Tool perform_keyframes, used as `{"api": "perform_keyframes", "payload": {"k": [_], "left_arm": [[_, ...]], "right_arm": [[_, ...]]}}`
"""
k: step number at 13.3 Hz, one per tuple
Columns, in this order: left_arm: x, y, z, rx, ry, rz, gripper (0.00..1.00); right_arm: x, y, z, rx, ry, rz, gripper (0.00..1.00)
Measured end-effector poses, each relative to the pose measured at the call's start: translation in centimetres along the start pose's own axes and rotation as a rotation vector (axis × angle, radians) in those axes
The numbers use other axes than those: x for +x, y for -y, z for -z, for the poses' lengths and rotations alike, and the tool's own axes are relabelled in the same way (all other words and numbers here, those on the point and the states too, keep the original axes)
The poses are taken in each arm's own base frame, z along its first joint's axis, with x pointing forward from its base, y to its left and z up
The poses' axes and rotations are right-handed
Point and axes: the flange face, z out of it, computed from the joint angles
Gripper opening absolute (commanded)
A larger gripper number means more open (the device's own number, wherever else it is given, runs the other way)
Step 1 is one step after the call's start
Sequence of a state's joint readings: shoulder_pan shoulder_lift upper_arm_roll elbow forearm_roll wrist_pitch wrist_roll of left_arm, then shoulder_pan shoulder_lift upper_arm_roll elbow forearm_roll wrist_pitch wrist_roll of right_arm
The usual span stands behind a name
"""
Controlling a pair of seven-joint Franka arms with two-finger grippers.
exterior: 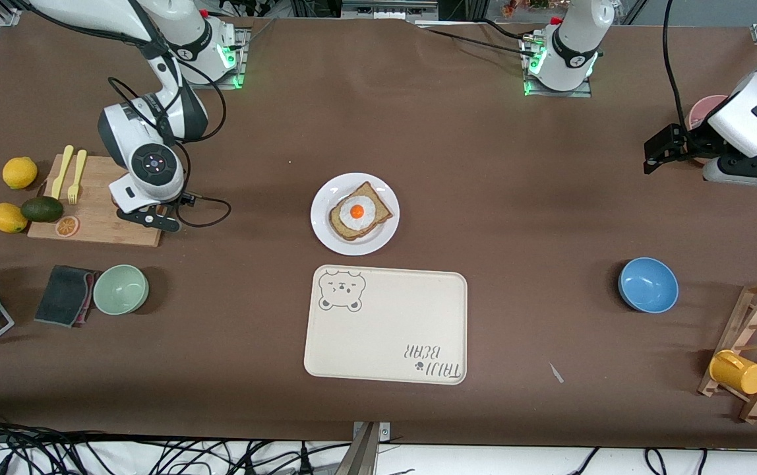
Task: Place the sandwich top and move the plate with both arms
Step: 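Reach the right gripper down to the bread slice on the cutting board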
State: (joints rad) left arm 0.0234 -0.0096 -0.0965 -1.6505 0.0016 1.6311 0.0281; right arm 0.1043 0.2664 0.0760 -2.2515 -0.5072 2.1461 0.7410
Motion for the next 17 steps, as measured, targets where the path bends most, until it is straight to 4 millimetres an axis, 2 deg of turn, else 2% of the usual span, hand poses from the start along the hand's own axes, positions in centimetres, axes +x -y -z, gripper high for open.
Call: {"api": "perform_keyframes", "payload": {"k": [4, 8, 12, 14, 16, 17], "left_arm": [[0.0, 0.0, 0.0, 0.0, 0.0, 0.0, 1.0], [0.0, 0.0, 0.0, 0.0, 0.0, 0.0, 1.0], [0.0, 0.0, 0.0, 0.0, 0.0, 0.0, 1.0], [0.0, 0.0, 0.0, 0.0, 0.0, 0.0, 1.0], [0.0, 0.0, 0.0, 0.0, 0.0, 0.0, 1.0], [0.0, 0.0, 0.0, 0.0, 0.0, 0.0, 1.0]], "right_arm": [[0.4, -0.4, -2.4, -0.028, 0.028, -0.001, 0.59], [0.9, -1.6, -3.8, -0.045, 0.041, -0.017, 0.56], [0.9, -0.8, -4.9, -0.034, 0.044, -0.005, 0.58], [0.9, -0.7, -5.2, -0.033, 0.045, -0.003, 0.49], [0.9, -0.6, -5.3, -0.033, 0.047, -0.001, 0.31], [0.8, -0.6, -5.4, -0.035, 0.049, -0.001, 0.28]]}}
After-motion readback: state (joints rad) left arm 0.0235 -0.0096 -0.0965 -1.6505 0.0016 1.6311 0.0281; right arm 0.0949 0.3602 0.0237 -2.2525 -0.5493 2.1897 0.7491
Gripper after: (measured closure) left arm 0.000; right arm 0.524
